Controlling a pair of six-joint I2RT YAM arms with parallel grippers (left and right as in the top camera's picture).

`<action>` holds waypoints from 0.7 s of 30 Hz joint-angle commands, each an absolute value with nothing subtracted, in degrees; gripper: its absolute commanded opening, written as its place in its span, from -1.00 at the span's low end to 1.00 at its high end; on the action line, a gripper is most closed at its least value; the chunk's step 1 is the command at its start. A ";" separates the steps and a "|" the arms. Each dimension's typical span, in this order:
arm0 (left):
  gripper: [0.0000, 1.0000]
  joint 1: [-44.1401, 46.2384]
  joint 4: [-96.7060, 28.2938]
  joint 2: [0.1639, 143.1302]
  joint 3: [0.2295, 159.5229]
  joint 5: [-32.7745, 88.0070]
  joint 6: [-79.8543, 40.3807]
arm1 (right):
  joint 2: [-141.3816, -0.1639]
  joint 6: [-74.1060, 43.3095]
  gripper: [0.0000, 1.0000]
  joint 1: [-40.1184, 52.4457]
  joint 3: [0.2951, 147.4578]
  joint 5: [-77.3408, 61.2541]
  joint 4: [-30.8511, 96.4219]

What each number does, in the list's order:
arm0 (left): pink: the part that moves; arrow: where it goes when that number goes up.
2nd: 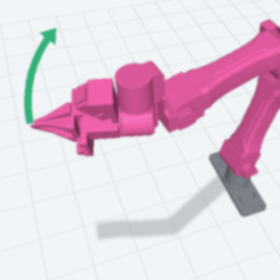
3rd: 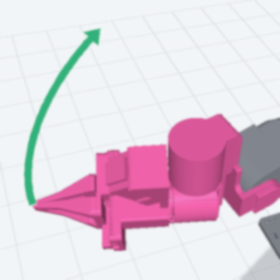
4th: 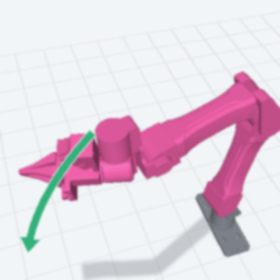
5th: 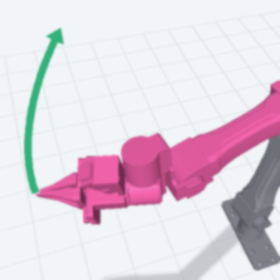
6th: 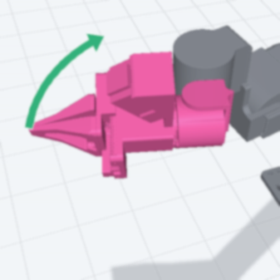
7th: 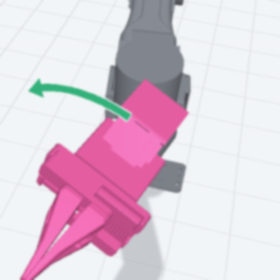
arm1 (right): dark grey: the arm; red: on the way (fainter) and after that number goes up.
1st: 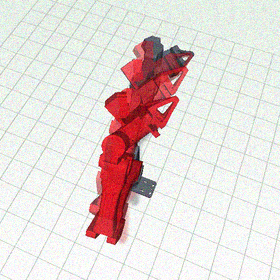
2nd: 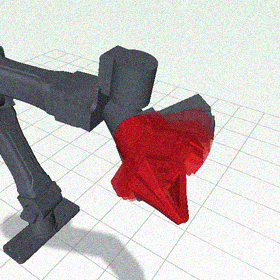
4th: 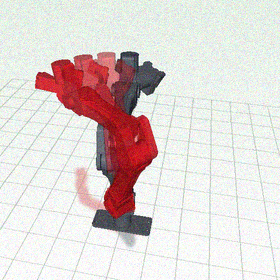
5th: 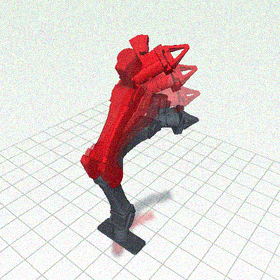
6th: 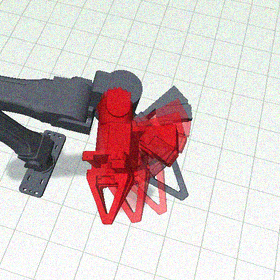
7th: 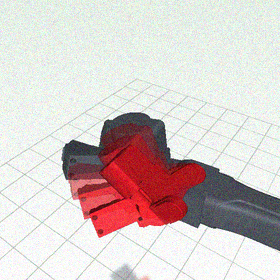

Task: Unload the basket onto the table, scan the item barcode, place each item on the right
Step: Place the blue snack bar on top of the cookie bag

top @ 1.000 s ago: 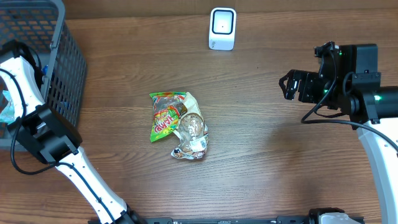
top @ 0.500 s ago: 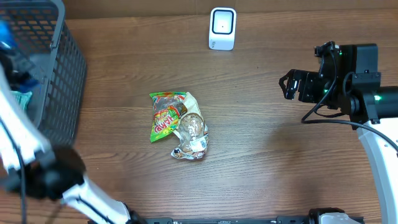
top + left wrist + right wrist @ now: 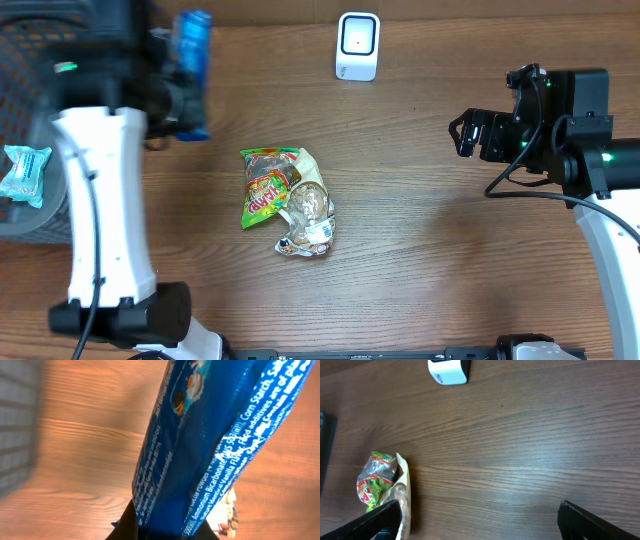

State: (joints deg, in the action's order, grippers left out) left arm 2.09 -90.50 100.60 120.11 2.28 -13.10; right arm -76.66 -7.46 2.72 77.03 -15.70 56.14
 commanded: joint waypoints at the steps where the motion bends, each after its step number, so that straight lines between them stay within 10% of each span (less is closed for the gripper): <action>1: -0.92 9.58 -84.97 100.47 107.37 9.21 -12.38 | -76.55 -7.42 1.00 2.90 78.02 -16.19 55.86; 11: -0.91 19.05 -72.03 100.51 80.77 9.47 -15.05 | -76.53 -7.44 1.00 2.90 78.02 -16.21 56.21; 13: -0.79 19.05 -72.01 100.51 80.40 9.47 -15.05 | -76.55 -7.44 1.00 2.90 78.02 -16.21 56.10; 17: 0.06 19.05 -72.47 100.51 80.44 9.54 -15.03 | -76.55 -7.44 1.00 2.90 78.02 -16.21 56.14; 21: 0.08 17.85 -76.82 100.49 86.46 9.47 -15.00 | -76.55 -7.42 1.00 2.90 78.02 -16.19 55.92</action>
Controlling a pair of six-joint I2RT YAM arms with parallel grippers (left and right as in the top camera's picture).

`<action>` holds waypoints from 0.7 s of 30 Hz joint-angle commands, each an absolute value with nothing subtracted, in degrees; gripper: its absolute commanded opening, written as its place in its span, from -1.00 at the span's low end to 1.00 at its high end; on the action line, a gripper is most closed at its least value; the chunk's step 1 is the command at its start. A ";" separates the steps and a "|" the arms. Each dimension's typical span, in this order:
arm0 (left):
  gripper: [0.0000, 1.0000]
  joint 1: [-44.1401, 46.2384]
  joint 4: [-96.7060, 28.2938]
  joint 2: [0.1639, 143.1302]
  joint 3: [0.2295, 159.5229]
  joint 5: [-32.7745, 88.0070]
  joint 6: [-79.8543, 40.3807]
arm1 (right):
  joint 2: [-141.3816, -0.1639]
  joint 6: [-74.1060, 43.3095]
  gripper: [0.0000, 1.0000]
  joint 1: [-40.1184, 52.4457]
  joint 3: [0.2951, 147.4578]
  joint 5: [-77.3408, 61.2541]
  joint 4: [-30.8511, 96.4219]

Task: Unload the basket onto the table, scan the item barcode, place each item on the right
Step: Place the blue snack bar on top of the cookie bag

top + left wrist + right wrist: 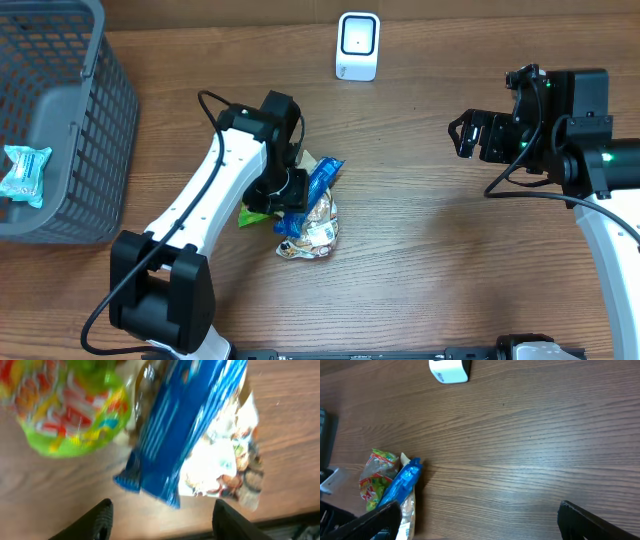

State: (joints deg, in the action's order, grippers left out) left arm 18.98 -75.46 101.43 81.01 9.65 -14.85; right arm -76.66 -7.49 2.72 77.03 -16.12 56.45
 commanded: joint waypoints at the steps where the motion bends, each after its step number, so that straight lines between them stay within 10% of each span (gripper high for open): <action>1: 0.08 17.12 -78.28 100.49 90.37 9.19 -14.74 | -76.53 -7.42 1.00 2.90 78.02 -16.21 55.88; 9: 0.49 1.32 -82.46 100.49 126.76 -8.36 -14.33 | -76.55 -7.42 1.00 2.90 78.02 -16.21 56.34; 21: 0.92 -29.04 -78.94 108.22 129.05 -18.17 -14.81 | -76.55 -7.42 1.00 2.90 78.02 -16.19 56.29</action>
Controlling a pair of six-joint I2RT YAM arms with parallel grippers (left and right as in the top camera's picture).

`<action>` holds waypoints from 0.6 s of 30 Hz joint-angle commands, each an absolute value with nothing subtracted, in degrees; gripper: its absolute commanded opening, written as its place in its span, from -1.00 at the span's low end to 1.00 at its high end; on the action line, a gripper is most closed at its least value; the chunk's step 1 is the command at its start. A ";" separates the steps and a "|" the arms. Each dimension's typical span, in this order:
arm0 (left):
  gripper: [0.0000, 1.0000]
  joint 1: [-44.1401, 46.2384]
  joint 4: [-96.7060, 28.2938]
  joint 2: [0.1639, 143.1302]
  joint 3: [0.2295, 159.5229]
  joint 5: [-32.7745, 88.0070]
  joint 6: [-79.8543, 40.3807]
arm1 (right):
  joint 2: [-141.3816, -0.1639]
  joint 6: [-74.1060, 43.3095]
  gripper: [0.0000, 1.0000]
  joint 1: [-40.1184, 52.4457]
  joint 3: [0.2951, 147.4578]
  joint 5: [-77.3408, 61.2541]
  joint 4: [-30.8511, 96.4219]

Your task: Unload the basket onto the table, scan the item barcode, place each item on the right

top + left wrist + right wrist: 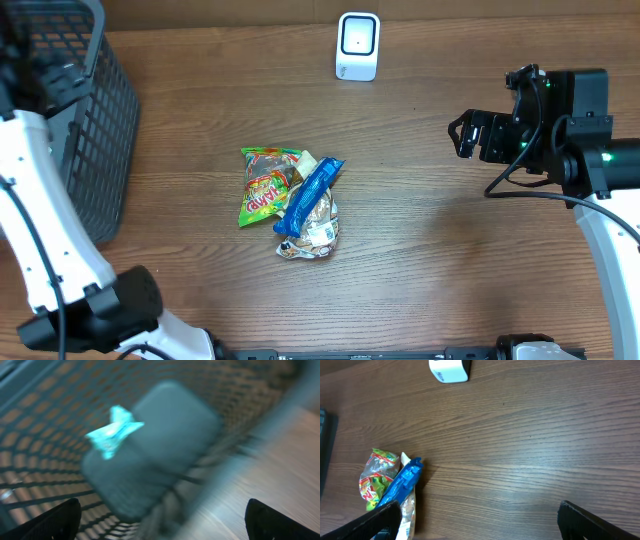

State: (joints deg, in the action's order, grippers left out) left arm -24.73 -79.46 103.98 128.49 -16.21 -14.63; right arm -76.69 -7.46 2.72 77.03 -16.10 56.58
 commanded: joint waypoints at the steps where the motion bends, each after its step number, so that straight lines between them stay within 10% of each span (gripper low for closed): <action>1: 0.92 -30.17 -78.81 109.82 129.05 -18.20 -14.79 | -76.53 -7.42 1.00 2.90 78.02 -16.21 56.29; 18: 0.89 -35.48 -73.30 131.76 129.05 -20.10 -11.77 | -76.55 -7.44 1.00 2.90 78.02 -16.21 56.69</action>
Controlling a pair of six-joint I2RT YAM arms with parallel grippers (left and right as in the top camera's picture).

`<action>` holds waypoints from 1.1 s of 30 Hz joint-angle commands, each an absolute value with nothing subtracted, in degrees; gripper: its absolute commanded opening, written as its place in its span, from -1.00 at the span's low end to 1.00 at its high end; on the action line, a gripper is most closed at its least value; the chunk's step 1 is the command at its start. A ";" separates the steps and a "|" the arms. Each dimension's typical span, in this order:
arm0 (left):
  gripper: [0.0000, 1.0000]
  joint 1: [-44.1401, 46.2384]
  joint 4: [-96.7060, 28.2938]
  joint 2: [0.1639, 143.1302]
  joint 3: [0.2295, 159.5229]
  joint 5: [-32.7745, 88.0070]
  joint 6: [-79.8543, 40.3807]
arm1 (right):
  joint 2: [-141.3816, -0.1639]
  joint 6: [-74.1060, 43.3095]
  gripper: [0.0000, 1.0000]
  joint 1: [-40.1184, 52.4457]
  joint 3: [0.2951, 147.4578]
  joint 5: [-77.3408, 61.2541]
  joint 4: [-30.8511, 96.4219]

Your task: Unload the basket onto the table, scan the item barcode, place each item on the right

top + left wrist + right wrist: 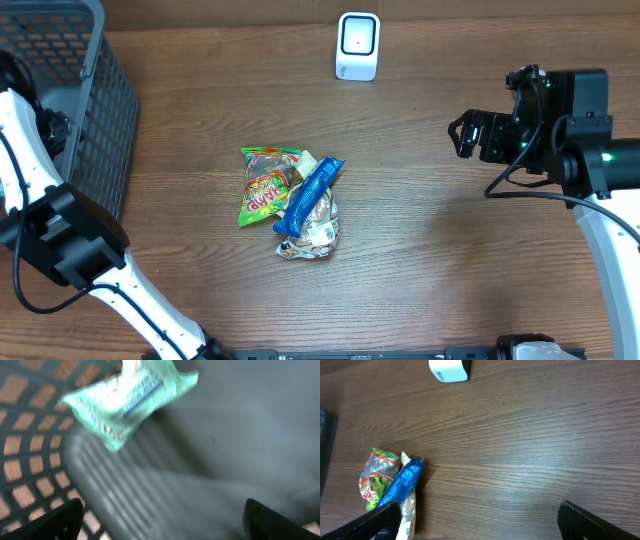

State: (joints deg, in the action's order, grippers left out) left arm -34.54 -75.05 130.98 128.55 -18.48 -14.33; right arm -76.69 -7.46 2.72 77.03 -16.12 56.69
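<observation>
A white barcode scanner (pixel 357 45) stands at the table's far edge, also in the right wrist view (pixel 449 370). Mid-table lies a pile: a blue packet (pixel 308 195) across a green snack bag (pixel 262 185) and a clear bag (pixel 312 228). In the left wrist view my left gripper (pixel 162 520) is open inside the grey basket (pixel 225 435), with a teal packet (pixel 130 395) lying just beyond its fingers; the view is blurred. My right gripper (pixel 465 135) hovers open at the right, far from the pile.
The grey mesh basket (pixel 95 120) fills the far left corner, and my left arm reaches down into it along the left edge. Bare wooden tabletop (pixel 530 450) lies between the pile, the scanner and my right arm.
The left wrist camera looked at the basket from above its rim; now it is low inside, close over the teal packet. The pile and my right arm have not moved.
My left gripper held the blue packet up near the basket. Then it stood open over the pile, with the blue packet lying on the other bags. Then it was above the basket, and now it is open inside the basket by the teal packet.
</observation>
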 commanded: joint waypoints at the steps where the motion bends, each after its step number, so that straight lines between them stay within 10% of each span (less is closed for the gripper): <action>1: 0.90 -35.64 -72.20 131.83 129.05 -20.10 -10.79 | -76.55 -7.44 1.00 2.90 78.02 -16.21 56.69; 33: 0.74 -44.53 -46.15 131.90 111.79 -9.13 0.27 | -76.55 -7.46 1.00 2.90 78.02 -16.21 56.12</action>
